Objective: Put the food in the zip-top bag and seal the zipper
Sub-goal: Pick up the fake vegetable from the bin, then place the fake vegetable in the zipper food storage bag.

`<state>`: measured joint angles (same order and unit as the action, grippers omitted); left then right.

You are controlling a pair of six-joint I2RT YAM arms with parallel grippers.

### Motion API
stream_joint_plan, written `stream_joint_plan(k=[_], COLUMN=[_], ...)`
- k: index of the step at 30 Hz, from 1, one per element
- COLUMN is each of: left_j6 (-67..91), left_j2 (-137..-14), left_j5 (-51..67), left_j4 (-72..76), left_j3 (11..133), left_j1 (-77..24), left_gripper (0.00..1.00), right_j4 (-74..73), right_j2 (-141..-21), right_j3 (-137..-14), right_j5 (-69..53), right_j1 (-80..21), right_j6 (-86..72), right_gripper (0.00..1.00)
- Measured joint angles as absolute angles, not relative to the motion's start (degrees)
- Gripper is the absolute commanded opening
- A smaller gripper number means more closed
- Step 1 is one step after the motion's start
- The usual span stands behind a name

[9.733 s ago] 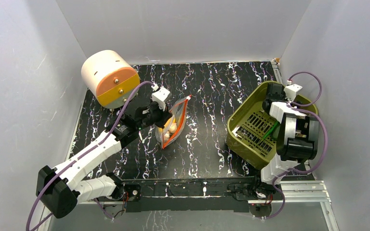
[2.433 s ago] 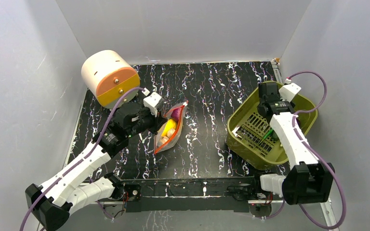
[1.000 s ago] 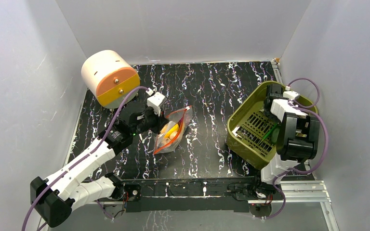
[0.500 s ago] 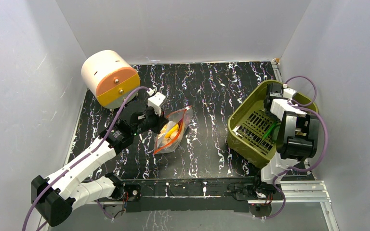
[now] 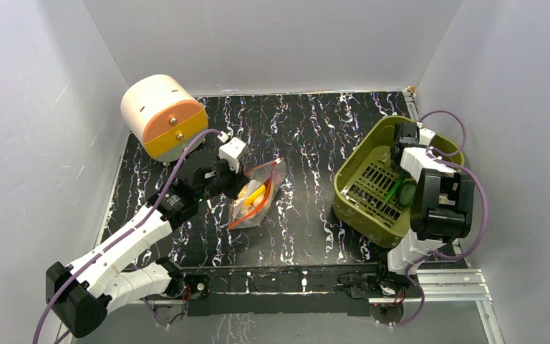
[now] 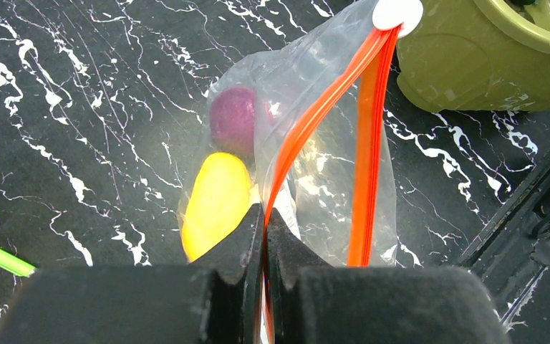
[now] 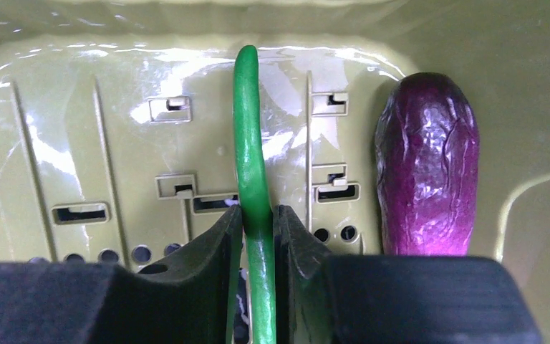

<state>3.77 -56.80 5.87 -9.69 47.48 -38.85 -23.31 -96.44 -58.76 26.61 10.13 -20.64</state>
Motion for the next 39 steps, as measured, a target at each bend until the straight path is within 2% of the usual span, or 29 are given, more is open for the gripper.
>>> stream_joint_plan(k=[15, 23, 35, 37, 39], left_j6=[3.5, 3.4, 6.4, 9.7, 13.0], left_j2=[-56.4, -56.4, -56.4, -56.4, -55.8], left_j5=[5.2, 5.1, 5.6, 7.1, 8.1], left_j4=[-10.1, -10.5, -10.4, -10.9, -11.5], left_j3=[47.2, 47.2, 47.2, 47.2, 47.3], left_j1=[-38.9, -38.9, -38.9, -38.9, -38.9], left_gripper=[0.0, 0.0, 0.0, 0.0, 0.0], right_j4=[-24.1, -24.8, -26.0, -26.2, -23.6], right_j2=[-89.3, -81.2, -70.6, -68.3, -63.3], right_j3=[-59.9, -60.2, -65.6, -67.6, -67.9], right_j5=[24.8, 24.2, 30.3, 29.4, 23.5], right_j1=[6.4, 4.7, -4.5, -6.5, -8.3], right_j6=[-21.3, -21.5, -20.6, -19.2, -17.5], right_gripper=[0.1, 0.1, 0.09, 0.09, 0.09])
